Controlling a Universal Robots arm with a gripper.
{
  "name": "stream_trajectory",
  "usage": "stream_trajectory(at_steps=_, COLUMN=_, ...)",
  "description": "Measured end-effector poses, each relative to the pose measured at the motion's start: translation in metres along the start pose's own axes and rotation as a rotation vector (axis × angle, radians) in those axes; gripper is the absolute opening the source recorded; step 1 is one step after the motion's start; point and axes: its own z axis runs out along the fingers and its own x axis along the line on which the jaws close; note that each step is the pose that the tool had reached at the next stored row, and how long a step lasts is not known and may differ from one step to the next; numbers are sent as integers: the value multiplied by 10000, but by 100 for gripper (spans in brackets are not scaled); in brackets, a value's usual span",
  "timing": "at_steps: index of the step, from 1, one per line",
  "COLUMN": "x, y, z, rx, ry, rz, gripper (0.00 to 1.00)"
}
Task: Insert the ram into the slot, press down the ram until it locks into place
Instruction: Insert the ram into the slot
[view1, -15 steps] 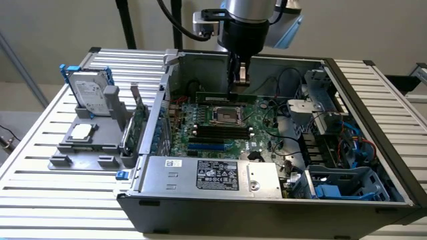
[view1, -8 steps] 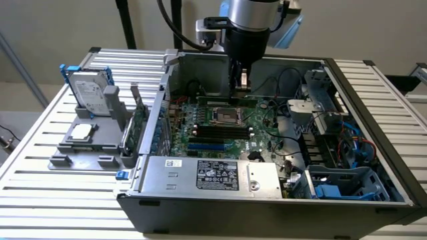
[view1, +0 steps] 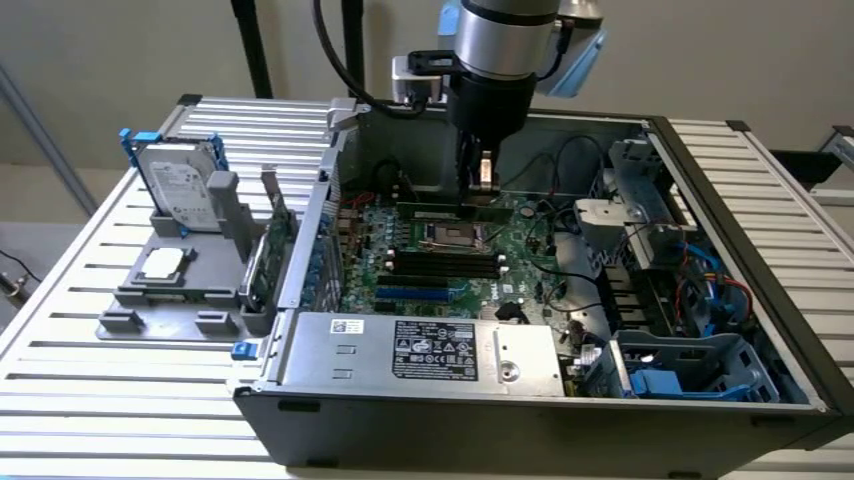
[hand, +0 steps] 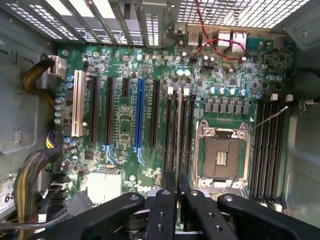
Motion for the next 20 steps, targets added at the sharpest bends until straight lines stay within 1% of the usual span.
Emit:
stream_trajectory(at_steps=9, x=-31, y=-5, z=164, rx=0, ry=1, rz=0, gripper=13)
stream_trajectory(at_steps=12, x=-35, y=-6, z=219, rx=0, ry=15, rz=0, gripper=13)
stream_trajectory(at_steps=16, x=-36, y=-8, z=292, rx=-1, ry=57, rz=2, gripper=13)
stream_trajectory(at_steps=20, x=-35, y=-11, z=363, rx=-2, ry=131, rz=4, gripper=13)
